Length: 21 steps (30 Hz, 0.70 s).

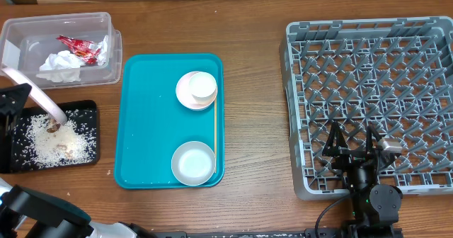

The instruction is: Sort waste into correct bins and load items into the dishwasher

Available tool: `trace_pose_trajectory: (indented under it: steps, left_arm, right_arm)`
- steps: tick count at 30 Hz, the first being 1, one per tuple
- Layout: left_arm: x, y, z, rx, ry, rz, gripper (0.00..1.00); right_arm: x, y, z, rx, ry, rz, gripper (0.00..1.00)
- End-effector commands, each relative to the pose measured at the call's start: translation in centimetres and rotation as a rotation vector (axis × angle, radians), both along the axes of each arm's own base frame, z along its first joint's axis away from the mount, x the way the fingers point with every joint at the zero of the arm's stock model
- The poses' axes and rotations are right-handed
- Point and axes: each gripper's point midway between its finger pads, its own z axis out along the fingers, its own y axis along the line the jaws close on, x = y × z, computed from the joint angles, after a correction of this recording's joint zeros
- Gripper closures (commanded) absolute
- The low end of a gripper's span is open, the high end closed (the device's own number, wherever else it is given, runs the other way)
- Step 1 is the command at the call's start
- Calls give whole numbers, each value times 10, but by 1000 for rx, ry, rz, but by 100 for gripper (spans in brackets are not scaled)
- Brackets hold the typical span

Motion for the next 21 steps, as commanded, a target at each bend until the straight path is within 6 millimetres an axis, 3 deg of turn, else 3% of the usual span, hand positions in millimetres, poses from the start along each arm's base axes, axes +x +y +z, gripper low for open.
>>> trace_pose_trajectory:
  steps: [1,11,14,21]
  left_arm:
    - [-5,6,-8,68,52,5,96]
    - [-13,8,-23,61,143,38,96]
    - [-5,-7,2,60,-35,-65,96]
    - [-7,-19,8,-61,-34,-67,96]
  right_arm:
    - [0,0,-2,-3,-4,-1,0]
    - [0,0,-2,-3,-4,-1,0]
    - [0,0,-2,-3,-4,-1,0]
    - [0,0,-2,-3,-4,-1,0]
